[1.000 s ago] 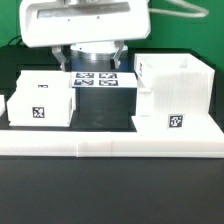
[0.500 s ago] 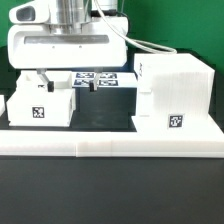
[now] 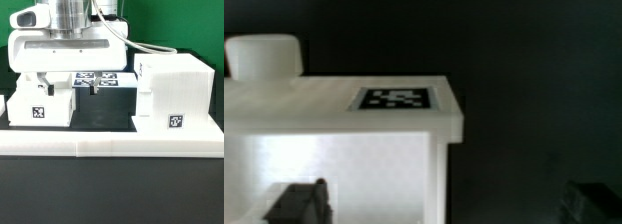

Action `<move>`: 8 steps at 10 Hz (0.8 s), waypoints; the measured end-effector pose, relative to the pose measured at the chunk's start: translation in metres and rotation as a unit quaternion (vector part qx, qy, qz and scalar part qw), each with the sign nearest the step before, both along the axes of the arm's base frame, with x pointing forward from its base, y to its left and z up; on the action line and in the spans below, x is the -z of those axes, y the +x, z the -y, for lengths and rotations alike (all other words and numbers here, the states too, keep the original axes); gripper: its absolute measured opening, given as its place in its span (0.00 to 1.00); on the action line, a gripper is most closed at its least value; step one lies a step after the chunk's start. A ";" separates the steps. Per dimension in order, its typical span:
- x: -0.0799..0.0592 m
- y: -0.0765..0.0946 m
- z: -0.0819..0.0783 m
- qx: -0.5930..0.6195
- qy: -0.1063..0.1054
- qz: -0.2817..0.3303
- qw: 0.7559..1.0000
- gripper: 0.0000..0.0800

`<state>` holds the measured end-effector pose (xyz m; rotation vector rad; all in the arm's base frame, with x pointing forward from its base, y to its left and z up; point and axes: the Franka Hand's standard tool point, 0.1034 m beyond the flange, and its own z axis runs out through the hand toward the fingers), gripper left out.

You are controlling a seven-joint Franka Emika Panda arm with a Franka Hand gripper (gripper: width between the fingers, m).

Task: Assemble drawer

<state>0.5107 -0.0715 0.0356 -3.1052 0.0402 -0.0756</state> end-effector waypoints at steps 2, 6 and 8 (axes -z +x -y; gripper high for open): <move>0.016 -0.004 0.003 -0.002 -0.009 -0.002 1.000 0.81; 0.028 -0.009 0.002 -0.004 -0.013 -0.003 1.000 0.81; 0.030 -0.012 0.005 -0.002 -0.016 -0.002 1.000 0.81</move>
Offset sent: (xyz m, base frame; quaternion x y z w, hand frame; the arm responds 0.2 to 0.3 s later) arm 0.0047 0.0102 -0.0239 -0.0095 0.0183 -0.0134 0.9997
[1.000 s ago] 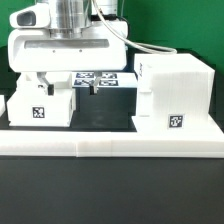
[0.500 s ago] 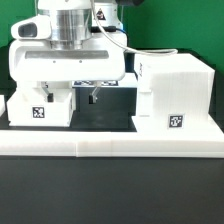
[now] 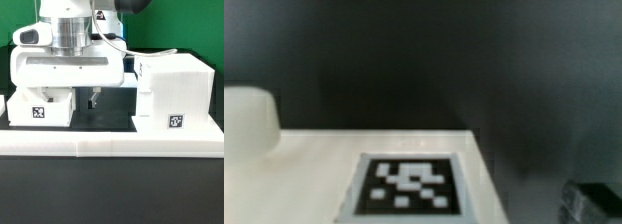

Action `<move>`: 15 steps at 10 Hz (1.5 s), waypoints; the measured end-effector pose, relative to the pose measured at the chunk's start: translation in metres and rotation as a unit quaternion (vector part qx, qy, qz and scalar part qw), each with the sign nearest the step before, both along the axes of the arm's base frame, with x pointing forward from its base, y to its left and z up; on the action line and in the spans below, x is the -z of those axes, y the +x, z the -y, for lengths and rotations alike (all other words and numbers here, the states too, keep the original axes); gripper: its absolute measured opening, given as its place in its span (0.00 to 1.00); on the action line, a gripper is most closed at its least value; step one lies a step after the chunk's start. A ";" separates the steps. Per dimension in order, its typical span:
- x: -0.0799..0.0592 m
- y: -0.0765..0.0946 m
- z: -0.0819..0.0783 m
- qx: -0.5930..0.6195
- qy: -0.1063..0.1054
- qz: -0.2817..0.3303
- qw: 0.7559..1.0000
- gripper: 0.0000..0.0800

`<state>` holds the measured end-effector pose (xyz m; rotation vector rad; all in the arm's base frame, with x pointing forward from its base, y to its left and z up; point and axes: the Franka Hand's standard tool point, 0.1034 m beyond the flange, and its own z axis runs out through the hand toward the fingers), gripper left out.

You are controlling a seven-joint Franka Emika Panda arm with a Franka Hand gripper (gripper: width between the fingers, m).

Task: Assemble drawer

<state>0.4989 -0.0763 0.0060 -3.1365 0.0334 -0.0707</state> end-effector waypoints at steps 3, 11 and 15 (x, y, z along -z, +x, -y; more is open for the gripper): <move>0.000 0.000 0.000 0.000 0.000 0.001 1.000 0.48; 0.000 0.000 0.000 0.000 0.000 0.001 1.000 0.05; -0.013 -0.002 -0.011 -0.043 0.005 -0.005 0.999 0.05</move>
Offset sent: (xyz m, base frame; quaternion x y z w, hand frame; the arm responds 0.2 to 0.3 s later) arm 0.0000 0.0000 0.0000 0.0000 0.0000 0.0000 1.0000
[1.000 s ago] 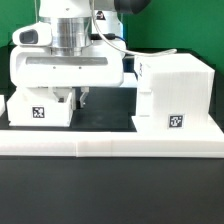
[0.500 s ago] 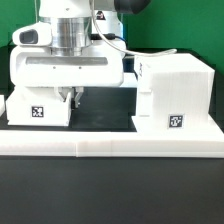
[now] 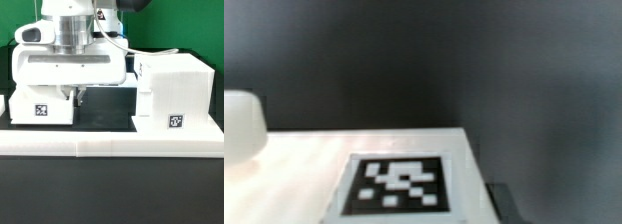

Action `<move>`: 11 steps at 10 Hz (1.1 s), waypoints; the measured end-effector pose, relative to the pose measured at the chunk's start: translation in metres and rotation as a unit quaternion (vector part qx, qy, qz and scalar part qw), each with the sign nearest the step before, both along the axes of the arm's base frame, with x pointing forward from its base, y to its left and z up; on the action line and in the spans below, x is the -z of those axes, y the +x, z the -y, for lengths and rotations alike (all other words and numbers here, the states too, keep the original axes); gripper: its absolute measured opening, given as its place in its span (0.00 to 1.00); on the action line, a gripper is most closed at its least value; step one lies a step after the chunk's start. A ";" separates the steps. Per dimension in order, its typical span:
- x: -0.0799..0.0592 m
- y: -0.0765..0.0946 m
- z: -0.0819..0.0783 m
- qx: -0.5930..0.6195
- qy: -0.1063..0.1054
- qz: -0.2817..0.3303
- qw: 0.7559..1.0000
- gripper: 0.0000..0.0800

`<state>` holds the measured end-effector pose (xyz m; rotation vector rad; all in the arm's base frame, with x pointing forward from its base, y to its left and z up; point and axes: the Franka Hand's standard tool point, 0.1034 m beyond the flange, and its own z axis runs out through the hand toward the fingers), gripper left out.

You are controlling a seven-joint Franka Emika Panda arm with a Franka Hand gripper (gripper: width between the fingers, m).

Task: Assemble drawer

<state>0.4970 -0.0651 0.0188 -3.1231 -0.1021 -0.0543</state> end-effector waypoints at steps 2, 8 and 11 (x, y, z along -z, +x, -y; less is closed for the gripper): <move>-0.015 -0.009 -0.003 -0.009 0.007 -0.001 1.000 0.05; -0.006 -0.010 -0.011 -0.179 -0.002 -0.011 0.984 0.05; -0.008 -0.007 -0.011 -0.290 -0.005 -0.019 0.957 0.05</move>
Offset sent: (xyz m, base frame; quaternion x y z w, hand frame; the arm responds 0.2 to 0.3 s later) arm 0.0000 0.0000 0.0000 0.0000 0.0000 -0.0650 0.9979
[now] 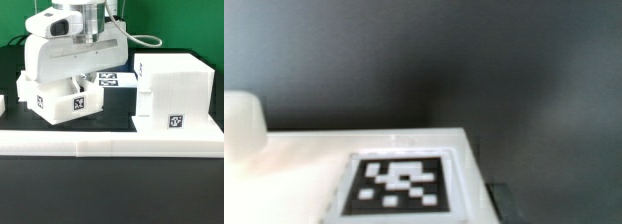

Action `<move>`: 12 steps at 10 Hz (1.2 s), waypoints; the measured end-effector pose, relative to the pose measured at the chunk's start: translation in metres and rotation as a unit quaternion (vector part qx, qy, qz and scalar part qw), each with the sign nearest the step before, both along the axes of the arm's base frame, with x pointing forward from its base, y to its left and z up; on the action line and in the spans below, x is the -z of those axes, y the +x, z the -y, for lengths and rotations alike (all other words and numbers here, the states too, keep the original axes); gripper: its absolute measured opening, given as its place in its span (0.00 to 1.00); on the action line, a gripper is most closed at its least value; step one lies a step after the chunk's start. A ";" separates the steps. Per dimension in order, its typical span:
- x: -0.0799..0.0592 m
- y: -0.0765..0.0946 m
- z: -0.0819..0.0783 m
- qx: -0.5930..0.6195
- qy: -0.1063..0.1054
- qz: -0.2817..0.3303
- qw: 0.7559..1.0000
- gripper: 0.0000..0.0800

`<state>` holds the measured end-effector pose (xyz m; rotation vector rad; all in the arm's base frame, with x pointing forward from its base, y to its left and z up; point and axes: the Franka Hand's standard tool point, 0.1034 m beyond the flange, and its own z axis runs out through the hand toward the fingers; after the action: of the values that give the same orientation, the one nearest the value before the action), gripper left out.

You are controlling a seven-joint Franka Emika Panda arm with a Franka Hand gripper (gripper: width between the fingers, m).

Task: Assemble drawer

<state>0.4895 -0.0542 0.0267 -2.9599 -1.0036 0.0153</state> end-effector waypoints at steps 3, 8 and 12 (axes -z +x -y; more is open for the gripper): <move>0.002 -0.001 0.003 -0.106 -0.004 -0.002 0.994 0.05; 0.007 0.011 -0.003 -0.301 -0.010 -0.013 0.953 0.05; 0.007 0.014 -0.003 -0.411 -0.014 -0.020 0.912 0.05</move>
Offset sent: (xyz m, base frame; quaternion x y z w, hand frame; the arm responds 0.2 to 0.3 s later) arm 0.0134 0.0137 -0.0127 0.0136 0.0369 -0.3357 0.9412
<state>0.5038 -0.0512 0.0196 -2.2999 -2.1420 0.0988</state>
